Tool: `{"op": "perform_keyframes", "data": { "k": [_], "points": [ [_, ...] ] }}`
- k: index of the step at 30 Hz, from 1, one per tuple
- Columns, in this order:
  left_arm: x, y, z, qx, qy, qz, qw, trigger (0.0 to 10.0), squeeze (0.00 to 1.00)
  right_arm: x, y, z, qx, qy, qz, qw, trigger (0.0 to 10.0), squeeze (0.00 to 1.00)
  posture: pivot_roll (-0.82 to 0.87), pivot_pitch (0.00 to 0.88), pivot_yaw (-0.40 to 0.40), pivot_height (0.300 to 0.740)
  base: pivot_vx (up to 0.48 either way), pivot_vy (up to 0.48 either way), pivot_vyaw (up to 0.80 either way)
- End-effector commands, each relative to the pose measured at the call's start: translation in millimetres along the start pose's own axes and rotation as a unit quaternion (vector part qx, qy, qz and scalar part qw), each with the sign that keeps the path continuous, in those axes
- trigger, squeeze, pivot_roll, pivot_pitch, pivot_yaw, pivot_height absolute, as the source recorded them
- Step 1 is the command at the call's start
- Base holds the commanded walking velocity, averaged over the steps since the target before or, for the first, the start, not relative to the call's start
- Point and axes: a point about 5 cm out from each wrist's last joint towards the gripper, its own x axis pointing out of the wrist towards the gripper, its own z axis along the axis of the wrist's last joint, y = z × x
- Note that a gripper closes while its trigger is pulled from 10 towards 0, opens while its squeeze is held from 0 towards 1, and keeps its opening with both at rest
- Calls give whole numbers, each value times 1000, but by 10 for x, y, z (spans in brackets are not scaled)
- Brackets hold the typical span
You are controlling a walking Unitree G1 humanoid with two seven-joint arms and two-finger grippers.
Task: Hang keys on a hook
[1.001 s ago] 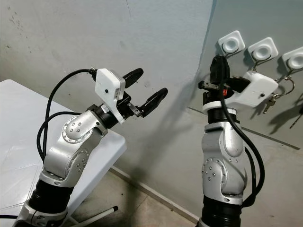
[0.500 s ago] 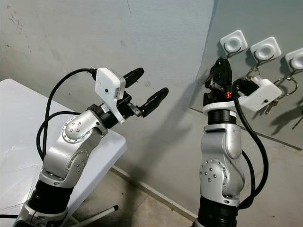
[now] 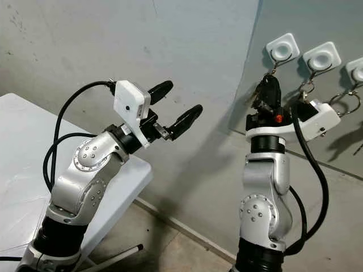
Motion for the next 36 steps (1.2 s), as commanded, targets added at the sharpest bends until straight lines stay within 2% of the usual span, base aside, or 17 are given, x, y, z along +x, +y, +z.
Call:
{"op": "perform_keyframes", "data": {
  "k": [1,13,17,24,36],
  "points": [
    [-3,-10,41,-1,-7,-2,1000,10000,0,-5,111,88,10,-23,32,999,10000,0,-62,41,17,740,0,0,0],
    [-2,-11,42,-1,-7,-1,1000,10000,0,6,193,109,15,-25,60,998,10000,0,-63,42,17,740,0,0,0],
    [0,-8,45,-3,-8,0,1000,10000,0,-61,103,-19,7,8,40,999,10000,0,-63,42,17,740,0,0,0],
    [4,-1,48,-4,-8,1,1000,10000,0,-101,44,-88,1,22,30,999,10000,0,-60,44,15,740,0,0,0],
    [7,-2,45,-4,-8,-1,1000,10000,0,-25,224,67,8,-18,72,997,10000,0,-61,41,19,740,0,0,0]
  ]
}}
